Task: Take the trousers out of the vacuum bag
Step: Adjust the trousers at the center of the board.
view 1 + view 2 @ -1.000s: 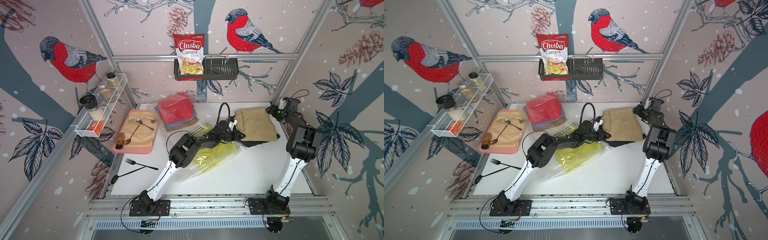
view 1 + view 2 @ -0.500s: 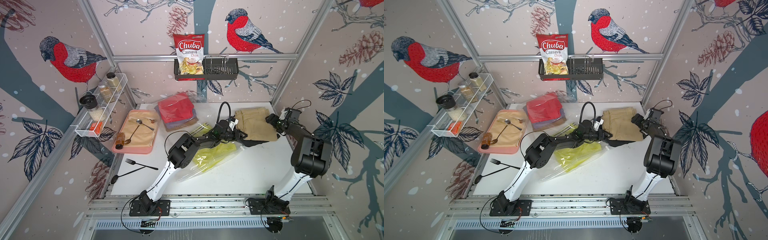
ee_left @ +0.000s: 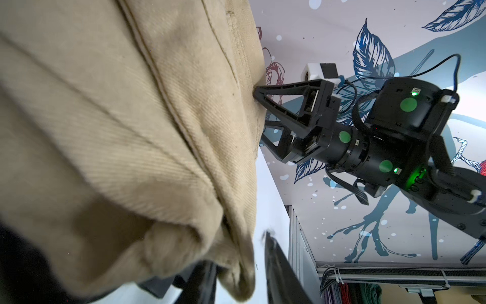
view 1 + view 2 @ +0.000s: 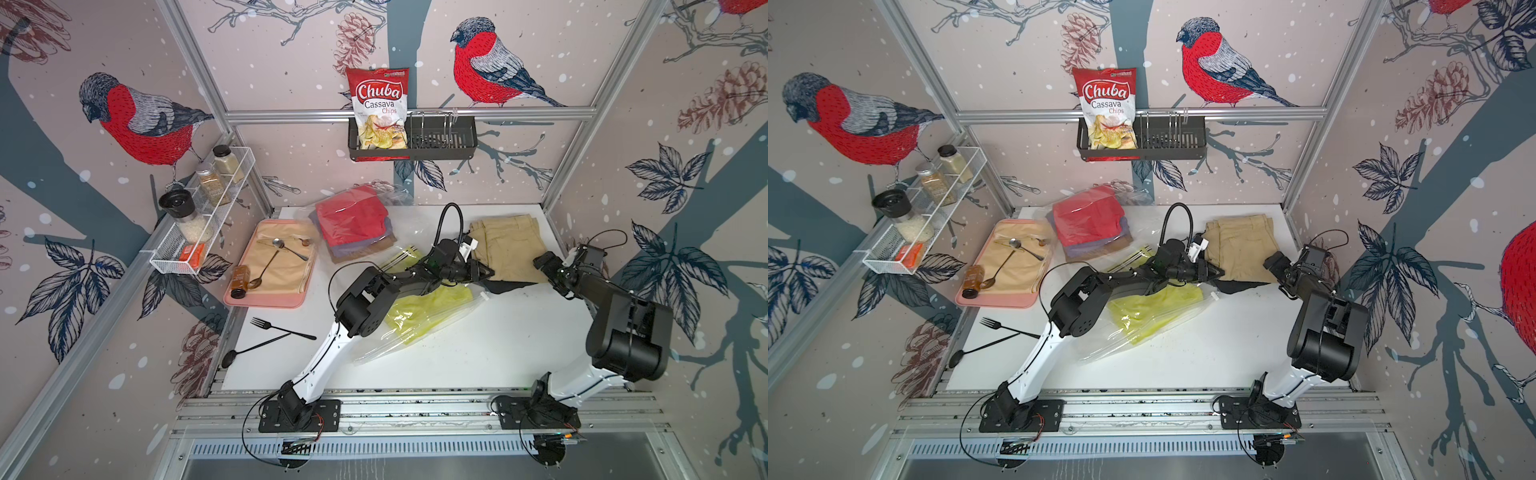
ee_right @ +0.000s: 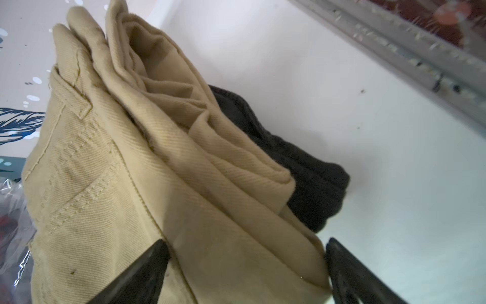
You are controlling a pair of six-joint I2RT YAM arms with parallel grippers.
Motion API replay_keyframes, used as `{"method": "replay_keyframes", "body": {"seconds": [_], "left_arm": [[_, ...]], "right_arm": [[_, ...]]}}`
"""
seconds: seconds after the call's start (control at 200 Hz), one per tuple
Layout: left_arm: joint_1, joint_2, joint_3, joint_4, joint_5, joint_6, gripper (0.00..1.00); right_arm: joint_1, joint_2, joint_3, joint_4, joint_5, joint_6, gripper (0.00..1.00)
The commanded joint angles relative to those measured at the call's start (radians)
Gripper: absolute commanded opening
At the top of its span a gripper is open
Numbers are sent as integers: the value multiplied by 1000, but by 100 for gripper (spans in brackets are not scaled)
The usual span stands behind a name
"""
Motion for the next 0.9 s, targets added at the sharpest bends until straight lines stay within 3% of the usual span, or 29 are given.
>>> {"method": "replay_keyframes", "body": {"seconds": [0.0,0.08,0.265,0.38,0.51,0.725,0.895], "left_arm": [[-6,4,3,48,46,-16,27],[-7,1,-3,57,42,-24,24],[-14,5,3,57,38,-28,18],[-20,1,-1,56,35,-30,16],[-31,-3,-10,60,32,-33,14],[-47,16,-16,88,36,-62,15],[-53,10,-40,110,50,-76,36]], "right_arm": [[0,20,-13,123,-80,38,86],[-1,26,-3,130,-66,30,74],[-5,3,19,132,-71,41,31],[0,-32,40,121,-53,36,17],[2,-16,125,67,-28,1,8],[8,31,136,49,84,-19,10],[8,100,127,25,153,11,12]]}}
